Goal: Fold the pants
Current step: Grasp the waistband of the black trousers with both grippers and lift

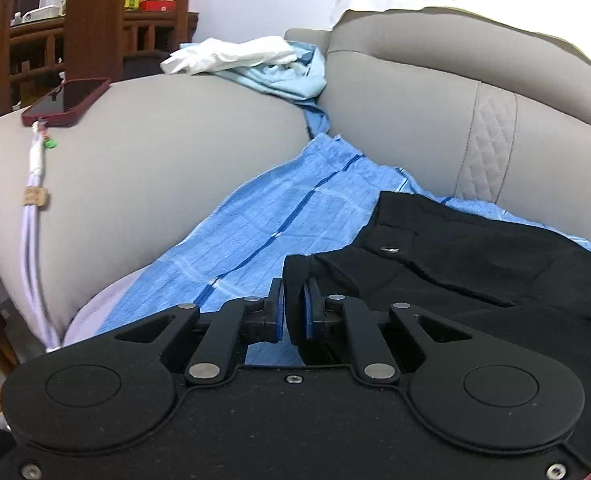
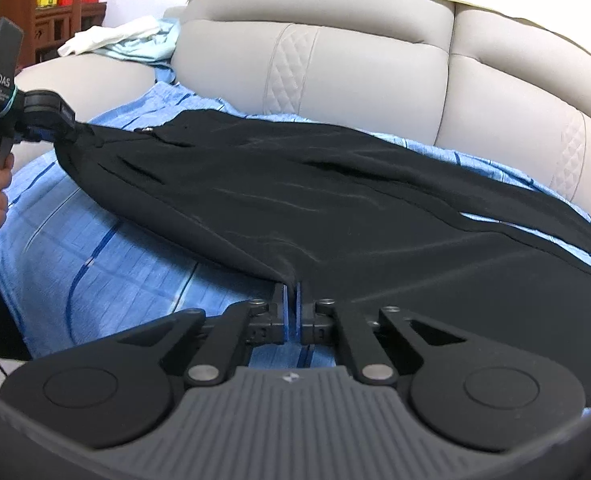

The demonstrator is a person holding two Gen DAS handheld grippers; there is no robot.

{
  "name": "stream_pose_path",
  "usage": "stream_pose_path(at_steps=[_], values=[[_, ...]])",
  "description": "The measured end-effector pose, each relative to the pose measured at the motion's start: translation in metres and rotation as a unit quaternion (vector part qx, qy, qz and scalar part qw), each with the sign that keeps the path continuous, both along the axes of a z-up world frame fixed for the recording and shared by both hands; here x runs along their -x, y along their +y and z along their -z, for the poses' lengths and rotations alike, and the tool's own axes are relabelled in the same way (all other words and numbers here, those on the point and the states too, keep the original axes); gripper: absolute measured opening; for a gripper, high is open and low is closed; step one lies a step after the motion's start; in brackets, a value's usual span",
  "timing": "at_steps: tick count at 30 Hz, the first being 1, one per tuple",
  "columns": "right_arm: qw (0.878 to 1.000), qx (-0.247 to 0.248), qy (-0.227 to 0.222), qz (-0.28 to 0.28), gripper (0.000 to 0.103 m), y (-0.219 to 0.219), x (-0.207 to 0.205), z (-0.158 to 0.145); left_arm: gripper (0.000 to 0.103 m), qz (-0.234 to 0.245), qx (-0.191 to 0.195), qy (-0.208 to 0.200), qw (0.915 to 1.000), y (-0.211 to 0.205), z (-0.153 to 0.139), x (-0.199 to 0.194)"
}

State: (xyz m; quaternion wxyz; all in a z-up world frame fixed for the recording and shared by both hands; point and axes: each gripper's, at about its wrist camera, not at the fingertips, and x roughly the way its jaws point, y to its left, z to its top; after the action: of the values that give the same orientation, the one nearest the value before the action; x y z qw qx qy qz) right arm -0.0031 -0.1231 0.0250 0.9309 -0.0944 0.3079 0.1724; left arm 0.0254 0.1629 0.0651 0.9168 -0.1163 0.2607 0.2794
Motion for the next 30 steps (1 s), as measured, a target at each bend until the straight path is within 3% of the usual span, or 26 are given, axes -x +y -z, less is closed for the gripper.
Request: stream_pose_path(at_steps=[4,8,11,12,13,14,15,17,23,30], values=[[0.999,-0.007,0.032,-0.007,0.004,-0.008,0.009,0.005,0.010,-0.006,0.006,0.024,0.9997,0.003,0.008,0.010],[0.997,-0.009,0.078,-0.012,0.002,-0.011,0.014,0.023,0.011,-0.020,-0.005,0.077,0.9968,0.006,0.029,0.007],[0.993,-0.019,0.113,-0.013,0.006,-0.014,0.011,0.036,0.017,-0.020,-0.009,0.083,0.9963,0.007,0.032,0.010],[0.993,-0.023,0.115,-0.014,0.007,-0.015,0.011,0.035,0.024,-0.015,-0.012,0.073,0.9971,0.006,0.028,0.013],[0.993,-0.029,0.112,-0.019,0.016,-0.016,0.011,0.031,0.030,-0.010,-0.017,0.064,0.9977,0.005,0.023,0.014],[0.994,-0.035,0.104,-0.020,0.030,-0.018,0.010,0.024,0.042,-0.009,-0.024,0.056,0.9981,0.005,0.016,0.014],[0.995,-0.039,0.095,-0.019,0.033,-0.019,0.008,0.017,0.051,-0.010,-0.030,0.050,0.9982,0.003,0.010,0.013],[0.996,-0.049,0.079,-0.010,0.042,-0.024,-0.002,0.003,0.056,-0.008,-0.035,0.038,0.9986,0.002,-0.004,0.006],[0.991,-0.099,0.050,0.073,0.065,-0.051,-0.061,-0.025,0.085,0.032,-0.007,0.007,0.9994,-0.002,-0.040,-0.033],[0.974,-0.160,0.065,0.149,0.087,-0.087,-0.176,-0.050,0.090,0.089,0.088,0.017,0.9920,-0.009,-0.062,-0.130]])
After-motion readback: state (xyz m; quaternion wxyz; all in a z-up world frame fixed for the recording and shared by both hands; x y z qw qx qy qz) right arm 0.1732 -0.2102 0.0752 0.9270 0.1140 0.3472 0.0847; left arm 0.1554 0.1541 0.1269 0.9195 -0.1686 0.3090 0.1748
